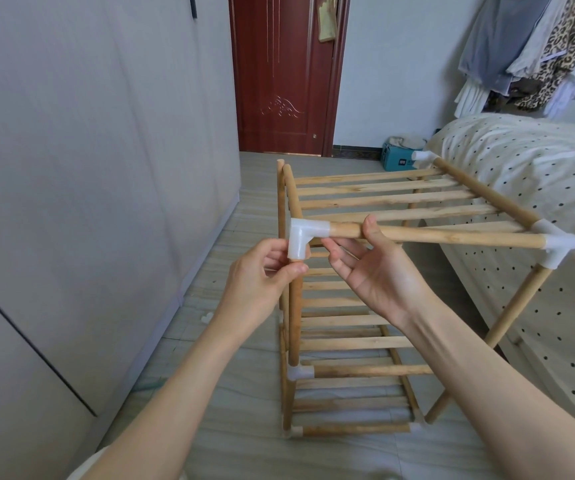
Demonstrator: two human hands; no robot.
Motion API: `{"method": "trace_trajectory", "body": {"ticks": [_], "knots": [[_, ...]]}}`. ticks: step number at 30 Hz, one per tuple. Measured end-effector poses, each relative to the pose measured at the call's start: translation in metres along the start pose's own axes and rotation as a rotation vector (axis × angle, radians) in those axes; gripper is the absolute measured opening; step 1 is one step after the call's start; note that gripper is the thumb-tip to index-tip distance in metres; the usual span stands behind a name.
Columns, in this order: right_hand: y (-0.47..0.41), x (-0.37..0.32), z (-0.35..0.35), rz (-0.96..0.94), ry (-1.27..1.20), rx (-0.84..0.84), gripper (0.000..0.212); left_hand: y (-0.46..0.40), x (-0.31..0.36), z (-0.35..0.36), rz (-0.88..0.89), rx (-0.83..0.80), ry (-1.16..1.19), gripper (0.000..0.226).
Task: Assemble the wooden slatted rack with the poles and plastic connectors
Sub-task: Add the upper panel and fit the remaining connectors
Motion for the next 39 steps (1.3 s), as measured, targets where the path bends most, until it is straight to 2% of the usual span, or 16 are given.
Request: {"method": "trace_trajectory", "body": {"ticks": [3,7,9,12,16,20,23,27,31,33,37,39], "knots": [[0.005,0.0,0.001,0.019,0.019,0.002,0.031,-0.003,0.001,0.0,-0.005,0.0,0.023,0.026],[0.012,0.001,0.001,0.02,0.088,0.001,0.05,-0.003,0.008,0.009,0.043,-0.09,-0.054,0.028],[0.015,0.001,0.002,0.014,0.109,0.003,0.052,-0.002,0.012,0.007,0.053,-0.092,-0.061,0.026],[0.016,0.001,0.003,0.011,0.112,0.002,0.055,-0.003,0.017,-0.008,0.077,0.055,-0.014,0.014],[0.017,0.0,0.004,-0.004,0.107,0.011,0.055,-0.013,0.027,-0.014,0.074,0.2,0.191,0.018],[0.017,-0.001,-0.001,-0.045,0.126,0.024,0.051,-0.037,0.043,0.007,0.055,0.129,0.323,0.03],[0.016,-0.003,-0.011,-0.041,0.18,0.033,0.036,-0.041,0.053,0.025,0.115,0.095,0.36,0.033],[0.018,-0.009,-0.026,-0.014,0.293,0.018,0.02,-0.028,0.051,0.039,0.171,0.184,0.344,0.033],[0.016,-0.02,-0.04,-0.022,0.258,0.056,0.02,-0.017,0.063,0.053,0.22,0.251,0.301,0.032],[0.012,-0.025,-0.046,-0.039,0.197,0.105,0.026,-0.015,0.073,0.067,0.238,0.185,0.286,0.028],[0.007,-0.047,-0.064,-0.127,0.109,0.252,0.045,-0.011,0.082,0.097,0.226,-0.121,0.333,0.022],[0.007,-0.062,-0.082,-0.148,0.074,0.362,0.047,-0.005,0.092,0.095,0.42,-0.119,0.075,0.025]]}}
Point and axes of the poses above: each hand's wrist, its own y-axis away from the middle knuckle, its own z-axis out of the palm, x = y × z, the point moved 10 cm from there along -y, towards the middle knuckle, and after that the axes turned 7 degrees about -y, right-handed, at the moved point
